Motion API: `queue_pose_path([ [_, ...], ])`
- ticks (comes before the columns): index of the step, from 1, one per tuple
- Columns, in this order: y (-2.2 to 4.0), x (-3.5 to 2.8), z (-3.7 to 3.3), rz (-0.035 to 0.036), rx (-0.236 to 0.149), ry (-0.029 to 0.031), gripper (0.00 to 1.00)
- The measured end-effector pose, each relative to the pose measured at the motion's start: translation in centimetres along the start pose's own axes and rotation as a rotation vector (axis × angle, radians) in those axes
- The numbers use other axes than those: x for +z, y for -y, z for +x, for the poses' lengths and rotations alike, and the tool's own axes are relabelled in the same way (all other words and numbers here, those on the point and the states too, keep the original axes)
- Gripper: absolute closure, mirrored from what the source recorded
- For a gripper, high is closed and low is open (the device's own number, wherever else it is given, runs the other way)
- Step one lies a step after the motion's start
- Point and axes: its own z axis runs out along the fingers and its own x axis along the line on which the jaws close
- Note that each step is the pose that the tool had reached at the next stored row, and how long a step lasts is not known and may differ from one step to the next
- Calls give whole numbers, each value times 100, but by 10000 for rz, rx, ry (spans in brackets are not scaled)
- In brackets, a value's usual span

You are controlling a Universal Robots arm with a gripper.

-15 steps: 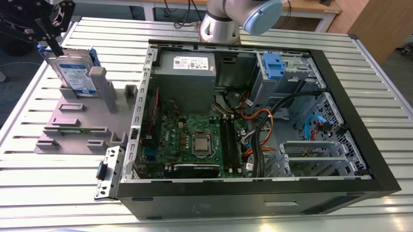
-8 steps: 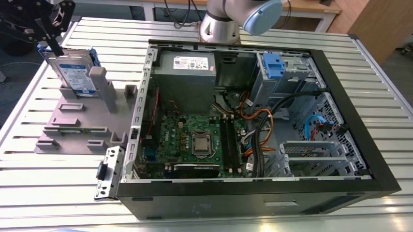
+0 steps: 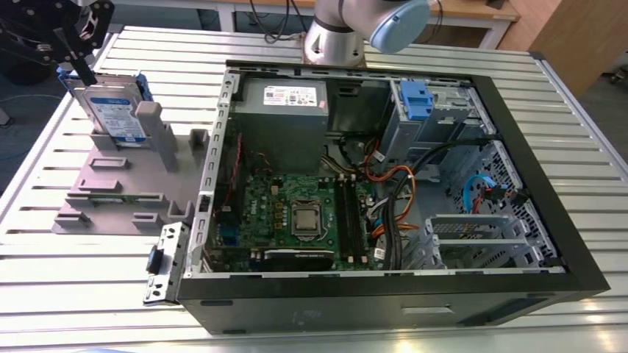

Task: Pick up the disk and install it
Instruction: 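Pick up the disk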

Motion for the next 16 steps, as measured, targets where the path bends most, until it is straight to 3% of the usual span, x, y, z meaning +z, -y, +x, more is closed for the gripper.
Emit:
queue_pose_path([
  [16, 0, 0, 0, -6, -199, 1, 89],
])
